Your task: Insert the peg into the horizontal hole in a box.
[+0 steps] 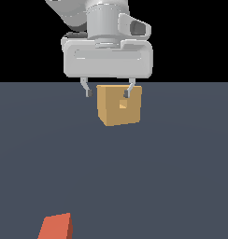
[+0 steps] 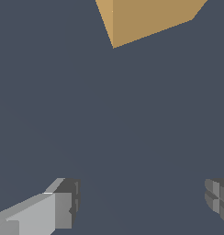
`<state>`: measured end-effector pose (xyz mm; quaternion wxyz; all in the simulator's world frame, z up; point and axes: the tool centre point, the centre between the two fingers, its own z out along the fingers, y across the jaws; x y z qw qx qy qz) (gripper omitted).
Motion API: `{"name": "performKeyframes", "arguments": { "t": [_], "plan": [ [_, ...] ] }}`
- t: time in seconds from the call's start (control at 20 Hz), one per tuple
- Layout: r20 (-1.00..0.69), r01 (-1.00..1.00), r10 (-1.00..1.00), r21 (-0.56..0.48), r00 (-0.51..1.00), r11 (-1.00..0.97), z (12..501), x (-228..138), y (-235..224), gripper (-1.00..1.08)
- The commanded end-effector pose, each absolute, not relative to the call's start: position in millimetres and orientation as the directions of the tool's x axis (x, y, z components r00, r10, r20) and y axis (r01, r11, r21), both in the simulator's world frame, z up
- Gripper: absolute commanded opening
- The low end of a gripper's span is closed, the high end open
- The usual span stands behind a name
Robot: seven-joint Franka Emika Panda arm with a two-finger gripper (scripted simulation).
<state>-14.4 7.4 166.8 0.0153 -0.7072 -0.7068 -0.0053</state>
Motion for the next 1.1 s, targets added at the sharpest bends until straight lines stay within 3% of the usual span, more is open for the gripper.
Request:
{"name": "performKeyframes", "arguments": {
  "t": [0.0, 0.5, 1.05],
  "plan": [
    [0.029, 1.000, 1.000, -0.014, 0.001, 0.000, 166.8, -14.4, 7.4, 1.00],
    [0.027, 1.000, 1.000, -0.013, -0.015, 0.016, 157.7, -21.2, -21.1, 1.00],
    [0.018, 0.998, 0.997, -0.009, -0.069, 0.069, 127.5, -39.5, -116.8, 1.00]
  ]
}}
